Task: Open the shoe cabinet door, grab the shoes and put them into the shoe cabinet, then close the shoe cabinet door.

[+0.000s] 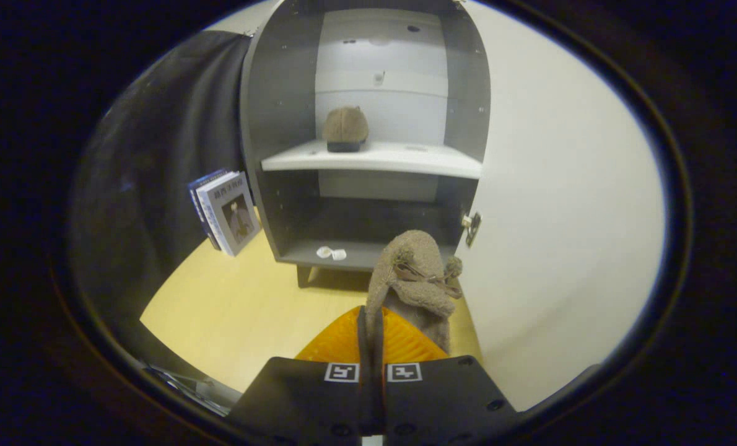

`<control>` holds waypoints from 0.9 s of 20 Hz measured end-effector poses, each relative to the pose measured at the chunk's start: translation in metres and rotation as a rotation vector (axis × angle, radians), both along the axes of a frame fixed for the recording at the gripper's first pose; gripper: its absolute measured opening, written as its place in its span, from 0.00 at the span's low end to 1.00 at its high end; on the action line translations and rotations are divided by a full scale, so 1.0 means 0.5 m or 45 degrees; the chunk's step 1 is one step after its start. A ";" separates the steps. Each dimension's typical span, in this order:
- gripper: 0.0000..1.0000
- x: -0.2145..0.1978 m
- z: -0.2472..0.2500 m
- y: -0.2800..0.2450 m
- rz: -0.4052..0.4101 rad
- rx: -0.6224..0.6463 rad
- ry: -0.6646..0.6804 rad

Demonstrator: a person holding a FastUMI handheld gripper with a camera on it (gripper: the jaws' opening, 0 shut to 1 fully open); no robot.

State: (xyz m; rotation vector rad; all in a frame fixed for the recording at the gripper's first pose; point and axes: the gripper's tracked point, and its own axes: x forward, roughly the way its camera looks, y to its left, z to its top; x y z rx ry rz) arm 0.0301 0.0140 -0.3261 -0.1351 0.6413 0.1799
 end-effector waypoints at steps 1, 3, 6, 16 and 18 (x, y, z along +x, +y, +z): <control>0.02 0.014 0.037 -0.003 0.010 0.000 -0.029; 0.02 0.048 0.101 -0.003 0.017 0.001 -0.093; 0.02 0.110 0.171 0.011 0.031 -0.010 -0.164; 0.02 0.415 0.260 0.073 -0.042 -0.098 -0.280; 0.02 0.489 0.255 0.078 -0.045 -0.133 -0.288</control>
